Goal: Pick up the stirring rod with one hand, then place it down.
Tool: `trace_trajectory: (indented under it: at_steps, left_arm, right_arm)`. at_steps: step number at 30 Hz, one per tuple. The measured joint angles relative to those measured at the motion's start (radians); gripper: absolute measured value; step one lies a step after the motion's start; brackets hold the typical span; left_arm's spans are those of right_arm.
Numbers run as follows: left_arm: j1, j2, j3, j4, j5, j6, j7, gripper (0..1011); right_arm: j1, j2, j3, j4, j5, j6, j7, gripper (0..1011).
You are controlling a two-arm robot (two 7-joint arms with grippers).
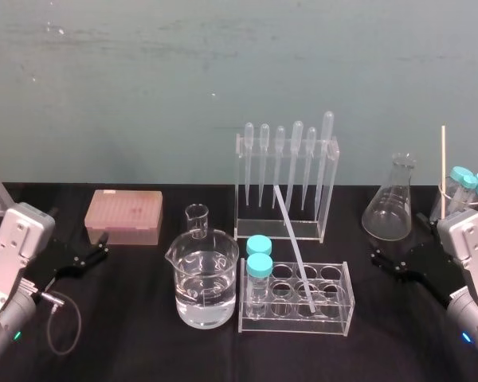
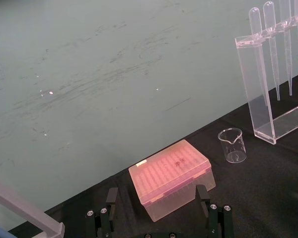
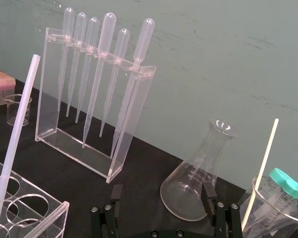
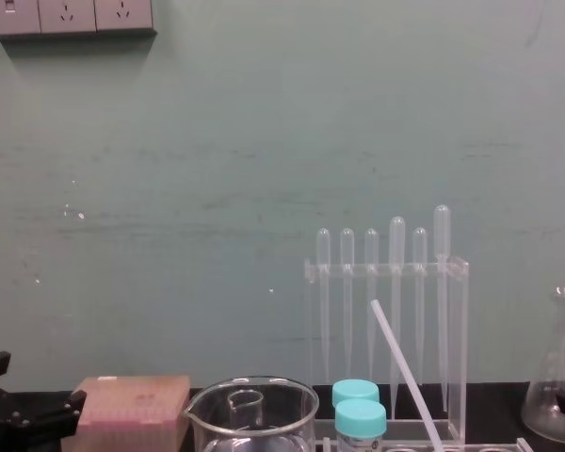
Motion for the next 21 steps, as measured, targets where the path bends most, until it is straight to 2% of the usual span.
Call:
trace_trajectory:
  at_steps: [21]
  left_arm:
    - [0.0,0.0,0.0,0.0,0.0,0.0,0.0,1000]
  right_arm:
    - [0.0,0.0,0.0,0.0,0.0,0.0,0.0,1003]
